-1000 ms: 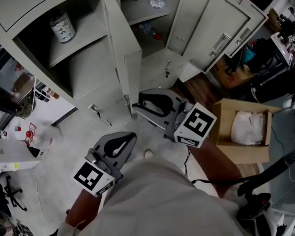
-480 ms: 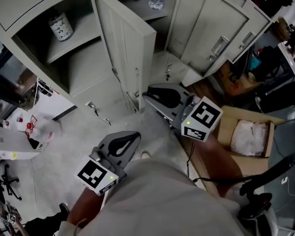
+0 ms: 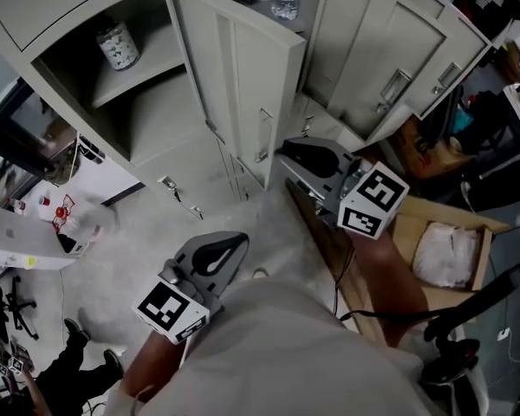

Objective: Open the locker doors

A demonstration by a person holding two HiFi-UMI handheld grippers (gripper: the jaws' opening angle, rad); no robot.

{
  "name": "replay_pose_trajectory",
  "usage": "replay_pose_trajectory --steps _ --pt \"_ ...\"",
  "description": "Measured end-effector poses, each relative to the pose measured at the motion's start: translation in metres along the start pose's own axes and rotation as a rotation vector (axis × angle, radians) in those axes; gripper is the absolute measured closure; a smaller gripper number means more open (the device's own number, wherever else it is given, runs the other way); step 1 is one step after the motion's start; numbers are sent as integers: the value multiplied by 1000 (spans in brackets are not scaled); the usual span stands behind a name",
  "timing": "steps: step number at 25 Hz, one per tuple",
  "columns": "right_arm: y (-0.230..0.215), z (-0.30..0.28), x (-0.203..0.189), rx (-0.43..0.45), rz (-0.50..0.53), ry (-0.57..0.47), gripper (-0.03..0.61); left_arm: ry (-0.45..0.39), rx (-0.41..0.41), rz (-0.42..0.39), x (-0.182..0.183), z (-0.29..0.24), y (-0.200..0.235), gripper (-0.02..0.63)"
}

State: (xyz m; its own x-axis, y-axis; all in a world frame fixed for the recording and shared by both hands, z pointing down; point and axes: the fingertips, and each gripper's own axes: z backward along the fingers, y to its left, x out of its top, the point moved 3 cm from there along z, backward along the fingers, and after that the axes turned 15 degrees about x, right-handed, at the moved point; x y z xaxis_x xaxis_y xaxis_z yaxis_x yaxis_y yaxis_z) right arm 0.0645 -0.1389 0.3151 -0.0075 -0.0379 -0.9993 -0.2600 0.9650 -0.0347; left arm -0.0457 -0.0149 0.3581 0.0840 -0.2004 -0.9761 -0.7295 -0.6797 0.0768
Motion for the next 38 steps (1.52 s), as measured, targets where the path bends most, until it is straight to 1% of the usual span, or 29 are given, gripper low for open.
replay_pose_trajectory --steps 5,16,25,29,32,35,38 --pt "-7 7 1 2 2 -1 517 10 16 35 -2 3 -2 604" --pt "-16 13 -1 0 -10 -22 517 21 39 45 -4 2 -7 604" --pt "-12 16 -1 -85 1 -37 517 18 66 57 -10 22 -5 604" --pt "-2 19 -4 -141 15 -31 517 10 83 58 -15 44 -2 604" --pt "10 25 -7 -190 7 -29 517 0 99 64 -19 66 -2 604" --pt "35 23 -14 -218 -20 -21 517 2 113 77 -25 95 -3 604" --pt "70 15 -22 -214 -41 5 520 3 126 92 -30 122 -6 604"
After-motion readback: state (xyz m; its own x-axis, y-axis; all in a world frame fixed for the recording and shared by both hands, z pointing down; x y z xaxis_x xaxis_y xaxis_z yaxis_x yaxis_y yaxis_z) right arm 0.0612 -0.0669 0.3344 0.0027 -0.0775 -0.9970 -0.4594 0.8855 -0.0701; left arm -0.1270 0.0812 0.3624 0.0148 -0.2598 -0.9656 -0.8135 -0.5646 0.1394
